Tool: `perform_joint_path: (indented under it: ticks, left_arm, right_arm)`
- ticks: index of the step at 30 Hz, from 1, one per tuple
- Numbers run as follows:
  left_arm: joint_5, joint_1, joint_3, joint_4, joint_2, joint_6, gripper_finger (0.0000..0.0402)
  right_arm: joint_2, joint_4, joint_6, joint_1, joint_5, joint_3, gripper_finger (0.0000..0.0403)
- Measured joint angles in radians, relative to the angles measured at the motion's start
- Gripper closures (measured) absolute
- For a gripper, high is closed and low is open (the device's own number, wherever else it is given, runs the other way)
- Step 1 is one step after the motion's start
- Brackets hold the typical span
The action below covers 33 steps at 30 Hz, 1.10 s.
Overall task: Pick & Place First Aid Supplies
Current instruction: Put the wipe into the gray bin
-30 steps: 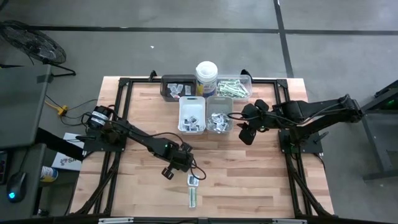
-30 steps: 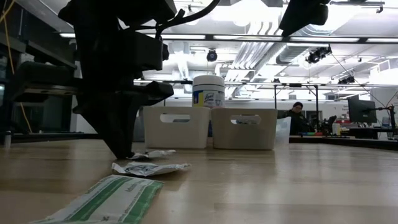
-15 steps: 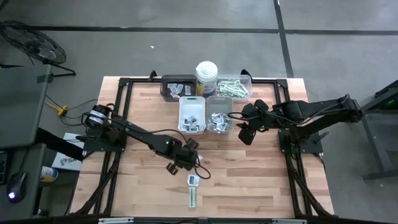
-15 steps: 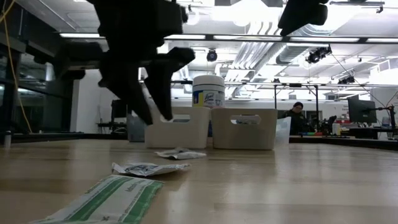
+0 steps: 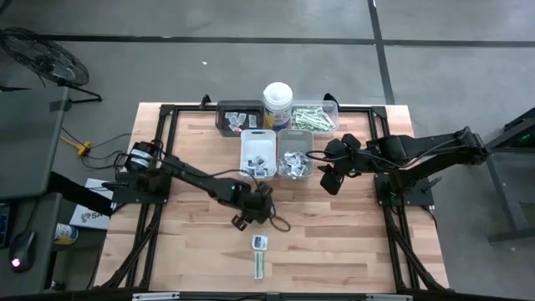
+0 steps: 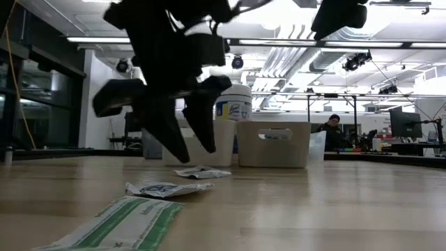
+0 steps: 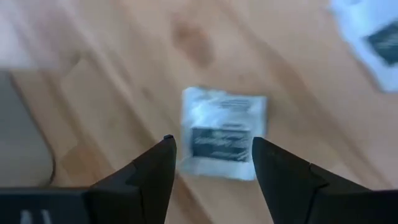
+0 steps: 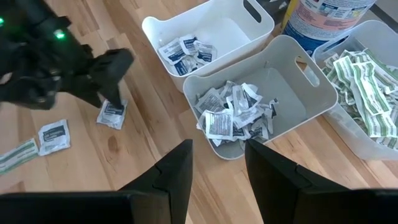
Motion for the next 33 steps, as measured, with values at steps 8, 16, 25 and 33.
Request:
perform_joint_path:
  ticks: [8, 16, 25, 33]
  left_arm:
    - [0.352, 0.121, 0.002, 0.018, 0.023, -0.176, 0.0195]
    - [0.303, 0.164, 0.001, 0.02, 0.035, -0.308, 0.0195]
    - [0.272, 0.163, 0.001, 0.018, 0.035, -0.311, 0.0195]
    - [0.201, 0.149, 0.038, 0.0, 0.031, -0.282, 0.0195]
  right_arm:
    - [0.0, 0.0, 0.001, 0.0, 0.0, 0.0, 0.0263]
    - [0.0, 0.001, 0.0, 0.0, 0.006, 0.0, 0.0263]
    - [0.0, -0.004, 0.0, 0.0, 0.011, 0.0, 0.0263]
    - [0.0, -0.005, -0.009, 0.0, 0.012, 0.0, 0.0263]
